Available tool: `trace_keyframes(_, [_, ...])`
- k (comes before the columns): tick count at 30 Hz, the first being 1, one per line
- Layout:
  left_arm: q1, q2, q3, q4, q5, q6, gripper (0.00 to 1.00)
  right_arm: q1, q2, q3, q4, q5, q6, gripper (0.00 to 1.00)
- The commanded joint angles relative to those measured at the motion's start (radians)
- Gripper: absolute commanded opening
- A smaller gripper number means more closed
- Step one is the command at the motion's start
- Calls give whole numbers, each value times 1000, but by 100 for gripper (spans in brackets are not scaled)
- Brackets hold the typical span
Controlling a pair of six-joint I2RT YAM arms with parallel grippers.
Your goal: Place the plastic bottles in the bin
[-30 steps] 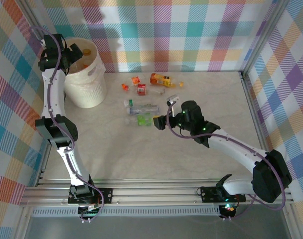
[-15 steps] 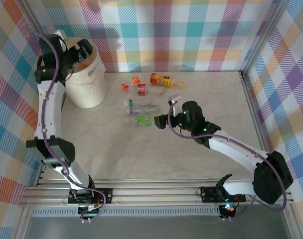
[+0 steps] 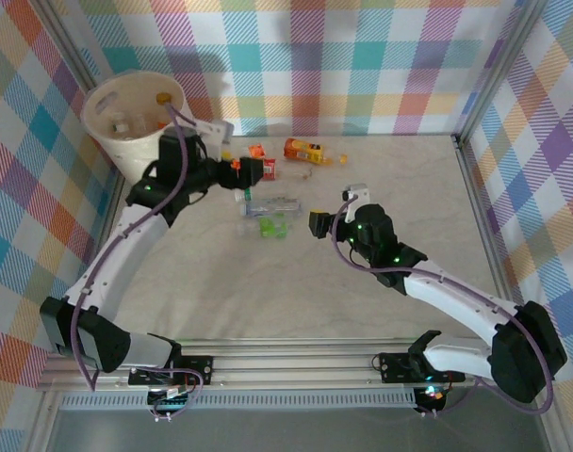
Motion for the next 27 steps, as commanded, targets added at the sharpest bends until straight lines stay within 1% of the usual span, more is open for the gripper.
trace_keyframes(1, [-47, 47, -73, 11, -19, 30, 100, 1, -31, -18, 27, 47, 32, 100])
trace_keyframes(6, [-98, 176, -86, 9, -87, 48, 100, 1, -19, -16, -14, -73, 15, 100])
trace_keyframes(10, [-130, 278, -73, 28, -143, 81, 100, 1, -16, -26, -20, -107, 36, 100])
trace_keyframes(12, [-135, 326, -65, 38, -139, 87, 100, 1, -22, -26, -25, -106, 32, 100])
trace_keyframes(16, [-138, 410, -50, 44, -77, 99, 100, 1, -38, -22, -33, -97, 4, 100])
trace_keyframes(19, [-143, 461, -28, 4, -44, 98, 100, 1, -46, -17, -42, -88, -13, 100])
trace_keyframes(24, [-165, 464, -59, 6, -56, 95, 100, 1, -48, -19, -38, -86, -17, 100])
trace_keyframes(27, [-175, 449, -66, -15, -23, 80, 100, 1, -39, -16, -34, -86, -23, 100])
